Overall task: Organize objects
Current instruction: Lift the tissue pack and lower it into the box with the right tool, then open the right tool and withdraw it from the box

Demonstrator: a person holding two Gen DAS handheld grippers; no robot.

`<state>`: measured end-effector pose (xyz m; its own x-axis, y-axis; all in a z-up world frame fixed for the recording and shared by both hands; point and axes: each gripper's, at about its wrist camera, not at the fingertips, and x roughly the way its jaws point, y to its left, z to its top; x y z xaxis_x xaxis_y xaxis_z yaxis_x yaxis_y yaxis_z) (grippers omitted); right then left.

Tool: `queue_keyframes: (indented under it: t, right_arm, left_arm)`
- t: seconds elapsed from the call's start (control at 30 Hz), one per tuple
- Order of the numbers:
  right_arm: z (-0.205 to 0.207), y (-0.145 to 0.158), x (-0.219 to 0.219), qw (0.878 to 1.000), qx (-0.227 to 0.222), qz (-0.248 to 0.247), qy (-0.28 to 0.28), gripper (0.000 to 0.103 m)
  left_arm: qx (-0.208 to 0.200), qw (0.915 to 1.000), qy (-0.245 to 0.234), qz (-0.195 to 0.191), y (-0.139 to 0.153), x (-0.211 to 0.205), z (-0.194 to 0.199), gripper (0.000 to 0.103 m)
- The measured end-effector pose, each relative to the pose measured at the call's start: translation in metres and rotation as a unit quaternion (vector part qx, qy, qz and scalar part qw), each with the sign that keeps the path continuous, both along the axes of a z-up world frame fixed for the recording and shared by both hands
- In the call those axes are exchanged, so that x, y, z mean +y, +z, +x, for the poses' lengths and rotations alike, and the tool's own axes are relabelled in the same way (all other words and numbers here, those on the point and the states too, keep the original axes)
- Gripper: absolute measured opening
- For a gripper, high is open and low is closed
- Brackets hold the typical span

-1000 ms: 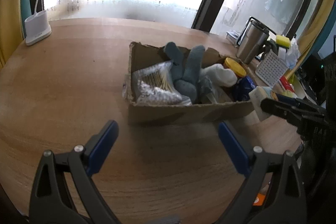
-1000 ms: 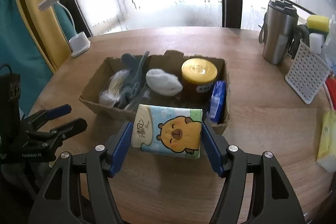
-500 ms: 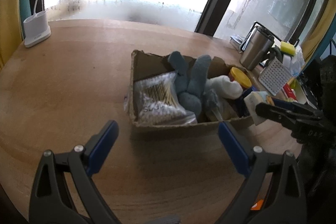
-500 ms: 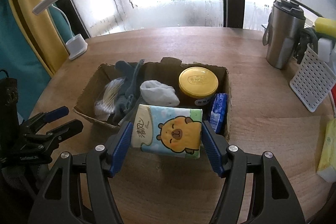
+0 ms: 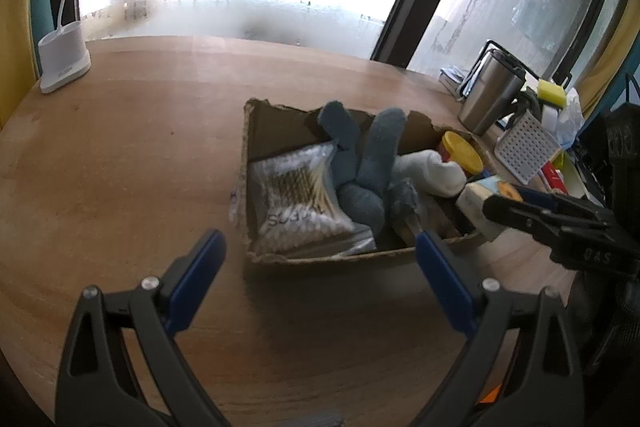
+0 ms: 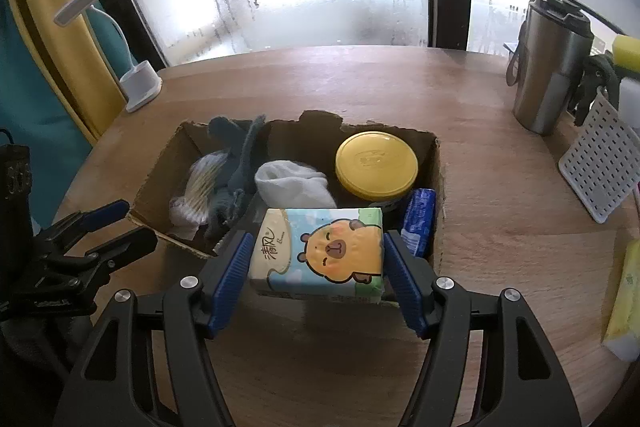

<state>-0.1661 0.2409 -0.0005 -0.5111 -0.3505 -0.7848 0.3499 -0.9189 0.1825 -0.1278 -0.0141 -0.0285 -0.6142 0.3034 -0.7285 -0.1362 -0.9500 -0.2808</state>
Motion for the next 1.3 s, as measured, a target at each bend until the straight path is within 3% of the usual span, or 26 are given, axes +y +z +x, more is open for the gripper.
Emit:
queue_keyframes:
  t: [0.13,0.6,1.3]
  right_arm:
    - [-0.001,0.002,0.002,1.0,0.006,-0.001,-0.002,0.08]
    - [-0.004,0.003,0.023,0.999,0.014,0.003,-0.043,0.08]
    - [0.011,-0.007,0.02,0.999,0.018,0.016,-0.033,0.08]
  left_arm:
    - [0.001,1.0,-0.002,0.001,0.001,0.002,-0.001,0.097]
    - [0.002,1.0,-0.005,0.0,0.002,0.005,0.0,0.097]
    - [0.012,0.9999,-0.006,-0.007,0.009,0.009,0.011,0.097]
